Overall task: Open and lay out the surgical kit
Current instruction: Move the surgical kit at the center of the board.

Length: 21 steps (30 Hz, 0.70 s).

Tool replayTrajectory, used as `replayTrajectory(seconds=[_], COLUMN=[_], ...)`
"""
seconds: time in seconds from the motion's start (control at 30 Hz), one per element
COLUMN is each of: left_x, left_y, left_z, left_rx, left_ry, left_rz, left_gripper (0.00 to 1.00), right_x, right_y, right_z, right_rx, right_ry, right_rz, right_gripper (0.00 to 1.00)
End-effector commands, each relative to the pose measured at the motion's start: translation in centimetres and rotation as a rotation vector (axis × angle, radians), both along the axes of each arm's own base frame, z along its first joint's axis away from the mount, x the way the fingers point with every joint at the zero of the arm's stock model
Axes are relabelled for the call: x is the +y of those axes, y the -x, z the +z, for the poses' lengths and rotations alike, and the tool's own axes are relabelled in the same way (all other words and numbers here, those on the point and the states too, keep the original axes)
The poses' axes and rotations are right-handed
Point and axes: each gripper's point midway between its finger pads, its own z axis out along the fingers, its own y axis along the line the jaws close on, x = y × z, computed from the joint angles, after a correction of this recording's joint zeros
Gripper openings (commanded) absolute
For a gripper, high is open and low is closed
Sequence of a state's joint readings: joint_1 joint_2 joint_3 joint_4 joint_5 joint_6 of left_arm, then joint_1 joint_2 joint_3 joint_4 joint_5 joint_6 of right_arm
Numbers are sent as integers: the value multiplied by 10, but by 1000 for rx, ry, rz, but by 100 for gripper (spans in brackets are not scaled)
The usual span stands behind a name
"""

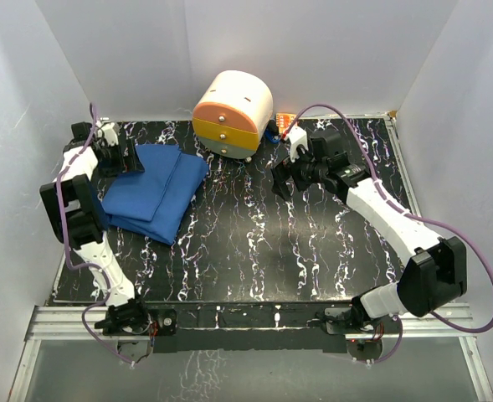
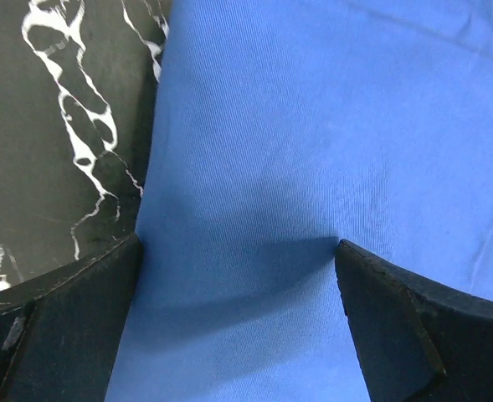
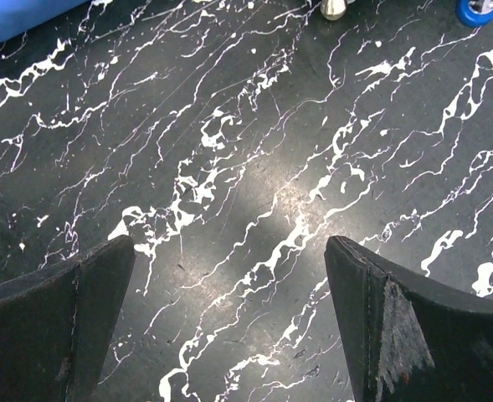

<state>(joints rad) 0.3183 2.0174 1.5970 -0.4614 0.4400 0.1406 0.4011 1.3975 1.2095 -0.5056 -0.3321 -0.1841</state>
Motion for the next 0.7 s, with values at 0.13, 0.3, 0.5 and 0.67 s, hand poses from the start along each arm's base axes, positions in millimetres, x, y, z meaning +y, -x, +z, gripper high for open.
replayTrajectory(seconds=[0.13,0.3,0.5,0.67], left_x=[-65,-109,-171,-199], left_y=[70,108,139,148], left_z=[-3,1,-2,-12], left_rx=[161,181,199,225], left_ry=[330,390,361,334], left_rz=[-69,-83,-221,-331], left_gripper=[92,89,90,93], right_x=[-5,-4,-5,0], right_y=[-6,-7,-7,-10], right_z=[16,8,2,-14], right_rx=[-88,-74,-72,-64], right_ry=[-14,-9,-20,-93], right_rz=[-27,-35,-49,-99], right_gripper=[98,98,98,98])
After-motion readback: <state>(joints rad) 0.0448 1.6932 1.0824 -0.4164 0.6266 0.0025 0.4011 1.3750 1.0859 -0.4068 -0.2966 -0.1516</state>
